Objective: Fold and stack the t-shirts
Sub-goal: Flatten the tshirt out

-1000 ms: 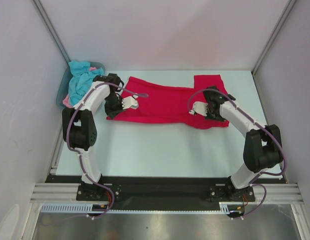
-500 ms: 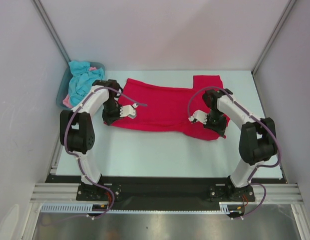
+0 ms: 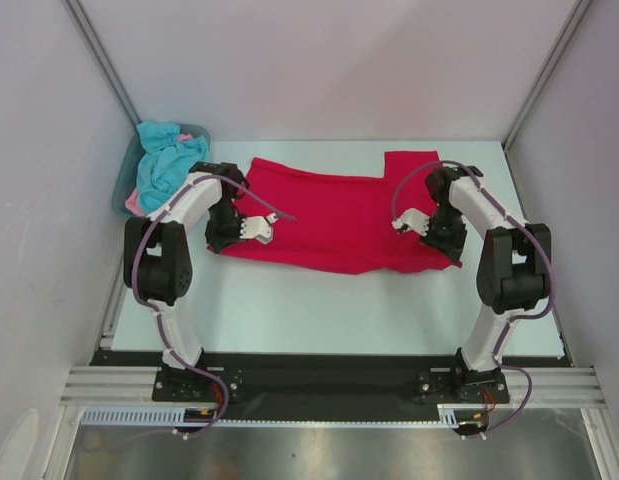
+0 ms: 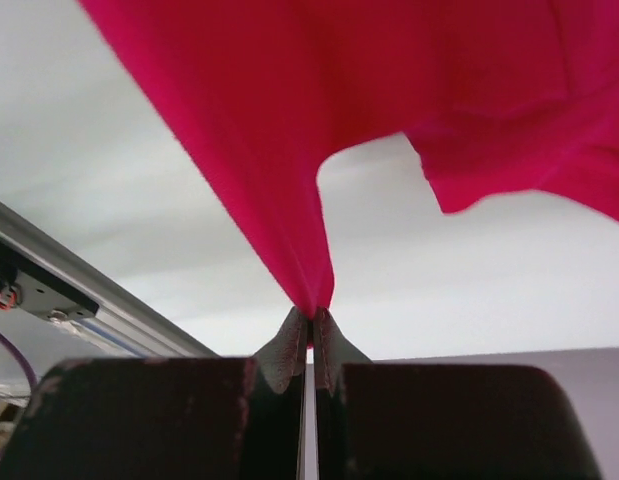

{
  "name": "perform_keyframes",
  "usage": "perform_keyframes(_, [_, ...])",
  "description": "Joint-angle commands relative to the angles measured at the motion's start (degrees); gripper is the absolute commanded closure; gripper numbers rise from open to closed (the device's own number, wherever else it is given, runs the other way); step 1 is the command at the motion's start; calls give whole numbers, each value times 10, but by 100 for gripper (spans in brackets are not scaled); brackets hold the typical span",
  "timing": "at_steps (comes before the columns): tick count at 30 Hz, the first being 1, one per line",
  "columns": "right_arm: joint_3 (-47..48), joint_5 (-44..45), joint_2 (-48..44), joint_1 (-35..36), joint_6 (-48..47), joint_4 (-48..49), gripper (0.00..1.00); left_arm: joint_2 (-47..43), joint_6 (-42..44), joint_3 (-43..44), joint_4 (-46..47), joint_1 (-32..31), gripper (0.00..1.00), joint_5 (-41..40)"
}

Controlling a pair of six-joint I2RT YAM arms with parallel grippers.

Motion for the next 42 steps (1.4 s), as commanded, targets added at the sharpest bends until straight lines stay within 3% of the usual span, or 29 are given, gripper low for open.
perform_keyframes(1, [-21,0,5,29,-47,-105,100,14,33,9,-21,-8,100,-11])
perform_keyframes(9, [-137,61,-32,81,-107,-60,100,45,60,14,-21,-20,100,-33])
perform_keyframes(20, [-252,150,-99,96,-185,-34,100,50,89,-1,-21,-41,100,-44])
perform_keyframes(31, [-256,127,-101,137,-180,-31,100,43,123,-37,-23,-69,100,-71])
perform_keyframes(33, [-239,120,-99,138,-175,-20,91,43,113,-33,-23,-69,100,-73])
perform_keyframes(34, [-230,114,-100,138,-172,-15,74,43,109,-22,-24,-69,97,-73])
perform_keyframes(37, [-187,92,-106,129,-165,-14,44,29,110,1,-25,-63,91,-75])
perform_keyframes(42, [-107,58,-114,112,-151,37,40,18,92,87,-26,-51,81,-50])
